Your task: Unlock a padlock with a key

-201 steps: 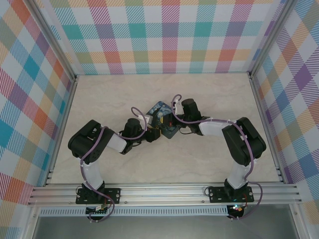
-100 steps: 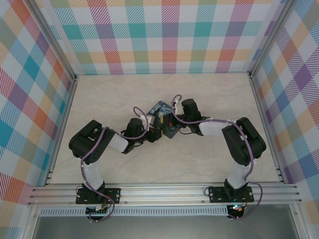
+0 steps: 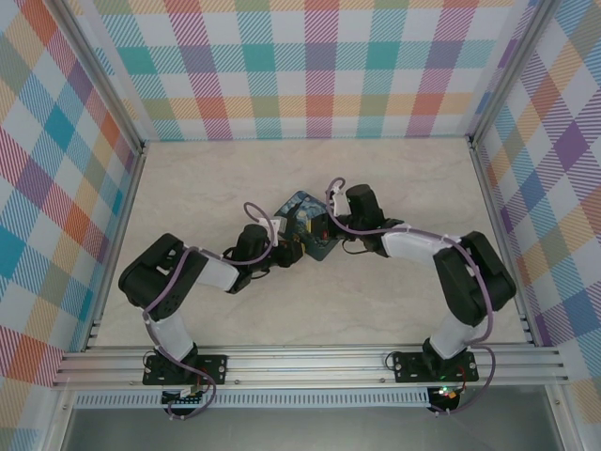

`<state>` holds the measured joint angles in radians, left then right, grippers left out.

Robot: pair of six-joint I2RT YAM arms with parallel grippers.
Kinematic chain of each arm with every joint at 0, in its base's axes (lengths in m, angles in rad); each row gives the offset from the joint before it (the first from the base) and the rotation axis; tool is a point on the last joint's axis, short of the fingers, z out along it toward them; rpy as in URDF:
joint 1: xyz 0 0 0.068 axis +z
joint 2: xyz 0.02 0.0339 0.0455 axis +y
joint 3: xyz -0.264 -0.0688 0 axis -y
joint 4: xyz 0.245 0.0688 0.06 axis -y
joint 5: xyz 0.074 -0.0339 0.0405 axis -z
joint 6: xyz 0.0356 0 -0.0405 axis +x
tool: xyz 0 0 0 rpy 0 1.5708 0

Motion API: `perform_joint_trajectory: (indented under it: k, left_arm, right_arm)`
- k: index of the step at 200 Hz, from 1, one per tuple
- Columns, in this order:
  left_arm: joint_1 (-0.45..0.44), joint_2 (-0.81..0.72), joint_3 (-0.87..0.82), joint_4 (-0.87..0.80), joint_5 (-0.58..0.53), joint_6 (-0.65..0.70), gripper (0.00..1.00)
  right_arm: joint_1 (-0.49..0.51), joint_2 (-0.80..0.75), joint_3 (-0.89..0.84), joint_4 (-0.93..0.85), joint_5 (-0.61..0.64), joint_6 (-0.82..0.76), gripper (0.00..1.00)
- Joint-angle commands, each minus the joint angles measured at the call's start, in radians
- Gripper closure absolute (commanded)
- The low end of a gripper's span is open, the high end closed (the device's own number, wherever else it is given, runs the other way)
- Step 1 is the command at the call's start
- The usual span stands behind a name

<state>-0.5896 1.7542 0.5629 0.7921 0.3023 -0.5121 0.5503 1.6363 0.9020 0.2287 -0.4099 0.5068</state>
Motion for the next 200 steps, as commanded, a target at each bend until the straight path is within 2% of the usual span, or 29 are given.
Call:
perform_joint_trajectory:
  k: [1,30,59,82,129,200]
  left_arm:
    - [-0.033,-0.041,-0.014,0.023,-0.053,-0.127,0.76]
    - [-0.061,-0.054,-0.011,0.028,-0.065,-0.227,0.79]
    - [-0.082,-0.09,-0.002,-0.024,-0.104,-0.314,0.8]
    - [-0.091,-0.113,0.009,-0.048,-0.114,-0.39,0.81]
    - [-0.096,-0.169,0.014,-0.107,-0.112,-0.473,0.84]
    - [-0.103,-0.183,0.029,-0.13,-0.074,-0.526,0.9]
  right_arm:
    - [0.005,-0.09,-0.041,-0.083,0.035,-0.121,0.95]
    - [0.007,-0.208,-0.138,-0.132,0.043,-0.214,0.95]
    - [0.03,-0.327,-0.257,-0.157,0.106,-0.284,0.95]
    - [0.063,-0.371,-0.327,-0.151,0.127,-0.321,0.94]
    - [0.13,-0.33,-0.365,-0.099,0.178,-0.383,0.94]
    - [0.161,-0.224,-0.278,-0.124,0.205,-0.461,0.94]
